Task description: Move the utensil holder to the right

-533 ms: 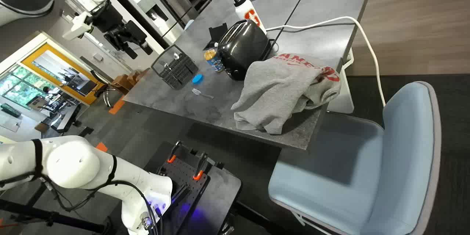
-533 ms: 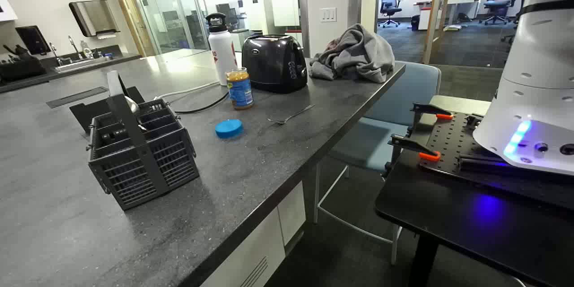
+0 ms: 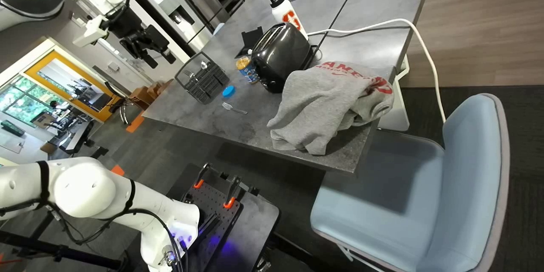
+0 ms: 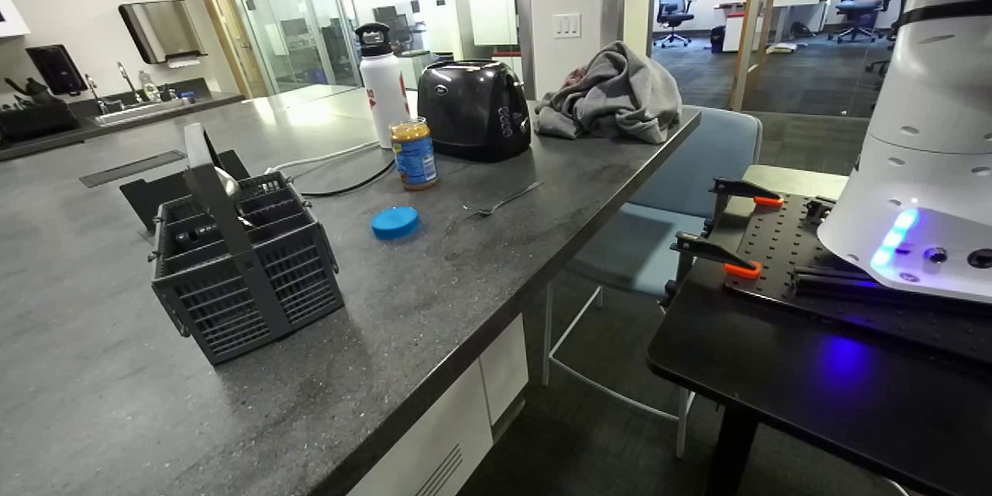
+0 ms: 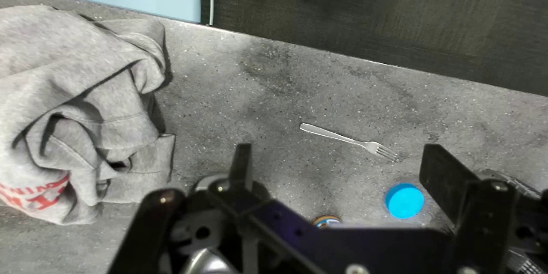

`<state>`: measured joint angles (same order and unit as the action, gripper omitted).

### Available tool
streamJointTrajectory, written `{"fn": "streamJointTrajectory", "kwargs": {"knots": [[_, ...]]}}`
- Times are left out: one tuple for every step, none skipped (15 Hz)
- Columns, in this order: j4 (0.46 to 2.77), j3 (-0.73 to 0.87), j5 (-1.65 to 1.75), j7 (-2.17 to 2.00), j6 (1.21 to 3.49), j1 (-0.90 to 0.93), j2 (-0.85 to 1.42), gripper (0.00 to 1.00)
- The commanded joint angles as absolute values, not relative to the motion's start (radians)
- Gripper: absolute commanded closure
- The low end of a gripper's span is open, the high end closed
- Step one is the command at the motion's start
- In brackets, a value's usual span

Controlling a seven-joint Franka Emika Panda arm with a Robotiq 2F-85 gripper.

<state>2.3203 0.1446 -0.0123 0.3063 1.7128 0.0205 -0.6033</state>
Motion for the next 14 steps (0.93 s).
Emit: {"fn": "streamJointTrajectory", "kwargs": {"knots": [[2.338,0.053,-0.093,0.195,1.777,0.056,-0.565,0.00],[2.343,0.005,-0.114,0.132,1.808,0.070,-0.545,0.00],[2.342,-0.034,-0.128,0.085,1.839,0.082,-0.524,0.00],[2.340,-0.084,-0.142,0.019,1.885,0.097,-0.494,0.00],[2.333,-0.131,-0.147,-0.049,1.935,0.109,-0.459,0.00],[2.323,-0.175,-0.145,-0.112,1.985,0.120,-0.420,0.00],[2.310,-0.213,-0.134,-0.175,2.027,0.127,-0.381,0.00],[2.290,-0.257,-0.127,-0.249,2.075,0.135,-0.329,0.00],[2.275,-0.295,-0.119,-0.318,2.125,0.143,-0.281,0.00],[2.258,-0.326,-0.107,-0.376,2.166,0.150,-0.238,0.00],[2.243,-0.347,-0.093,-0.416,2.196,0.159,-0.202,0.00],[2.225,-0.351,-0.080,-0.383,2.176,0.177,-0.177,0.00],[2.289,-0.326,-0.101,-0.367,2.184,0.181,-0.247,0.00],[2.271,-0.335,-0.093,-0.370,2.185,0.193,-0.214,0.00]]}}
